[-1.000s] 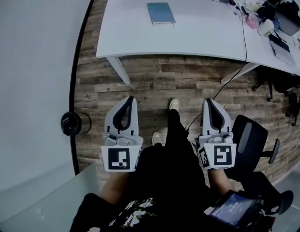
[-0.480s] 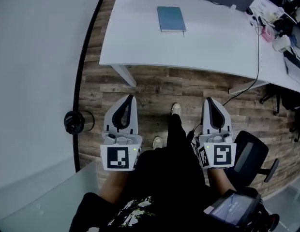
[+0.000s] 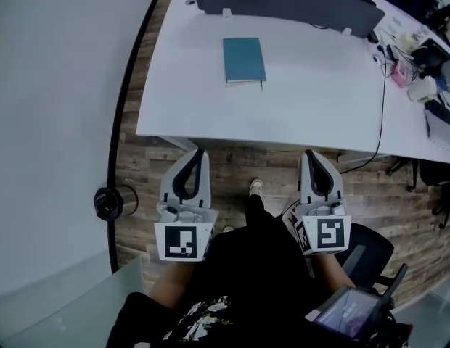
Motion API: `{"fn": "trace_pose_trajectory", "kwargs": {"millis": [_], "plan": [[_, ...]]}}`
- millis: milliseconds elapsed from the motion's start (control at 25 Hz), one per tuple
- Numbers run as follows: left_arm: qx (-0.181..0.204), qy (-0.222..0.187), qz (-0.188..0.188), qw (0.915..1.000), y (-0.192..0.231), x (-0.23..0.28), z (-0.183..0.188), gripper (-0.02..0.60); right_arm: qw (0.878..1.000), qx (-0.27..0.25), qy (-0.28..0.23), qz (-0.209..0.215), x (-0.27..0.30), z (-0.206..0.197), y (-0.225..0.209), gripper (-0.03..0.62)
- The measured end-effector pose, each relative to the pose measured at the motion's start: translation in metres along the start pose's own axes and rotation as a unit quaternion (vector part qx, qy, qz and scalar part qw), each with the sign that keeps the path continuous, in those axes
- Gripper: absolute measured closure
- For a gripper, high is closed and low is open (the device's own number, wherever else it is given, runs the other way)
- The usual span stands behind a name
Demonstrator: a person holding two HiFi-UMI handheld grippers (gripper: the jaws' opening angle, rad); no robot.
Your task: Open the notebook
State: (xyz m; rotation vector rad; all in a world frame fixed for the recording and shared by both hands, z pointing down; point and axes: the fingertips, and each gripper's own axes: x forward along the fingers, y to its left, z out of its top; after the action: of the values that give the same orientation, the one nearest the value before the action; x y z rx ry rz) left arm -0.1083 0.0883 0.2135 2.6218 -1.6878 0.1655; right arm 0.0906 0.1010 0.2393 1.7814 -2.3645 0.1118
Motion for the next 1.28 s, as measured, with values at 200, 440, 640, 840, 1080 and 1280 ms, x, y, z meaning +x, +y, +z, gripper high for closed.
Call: {"fn": "trace_pose_trajectory", "kwargs": {"millis": [200, 440, 640, 840, 1080, 1280], "plan": [[-0.008, -0.011, 0.015, 0.9998, -0.001, 0.05, 0.011, 0.575, 0.999, 0.015, -0.02, 0.029, 0.039, 0.02, -0.032, 0.53], [-0.006, -0.004, 0.042, 0.9991, 0.0, 0.087, 0.007, 0.575, 0.999, 0.009, -0.022, 0.049, 0.079, 0.021, -0.061, 0.53], [-0.005, 0.017, 0.065, 0.9977, 0.012, 0.096, -0.002, 0.575, 0.997, 0.011, -0.02, 0.072, 0.104, 0.018, -0.06, 0.53], [-0.006, 0.034, 0.065, 0.9973, 0.022, 0.113, -0.013, 0.575, 0.996, 0.013, -0.013, 0.082, 0.128, 0.012, -0.059, 0.528], [-0.02, 0.047, 0.055, 0.9972, 0.042, 0.145, -0.027, 0.575, 0.995, -0.014, -0.003, 0.101, 0.162, 0.012, -0.049, 0.528], [-0.03, 0.076, 0.043, 0.9957, 0.069, 0.176, -0.048, 0.575, 0.991, -0.032, 0.024, 0.13, 0.209, 0.0, -0.029, 0.523]]}}
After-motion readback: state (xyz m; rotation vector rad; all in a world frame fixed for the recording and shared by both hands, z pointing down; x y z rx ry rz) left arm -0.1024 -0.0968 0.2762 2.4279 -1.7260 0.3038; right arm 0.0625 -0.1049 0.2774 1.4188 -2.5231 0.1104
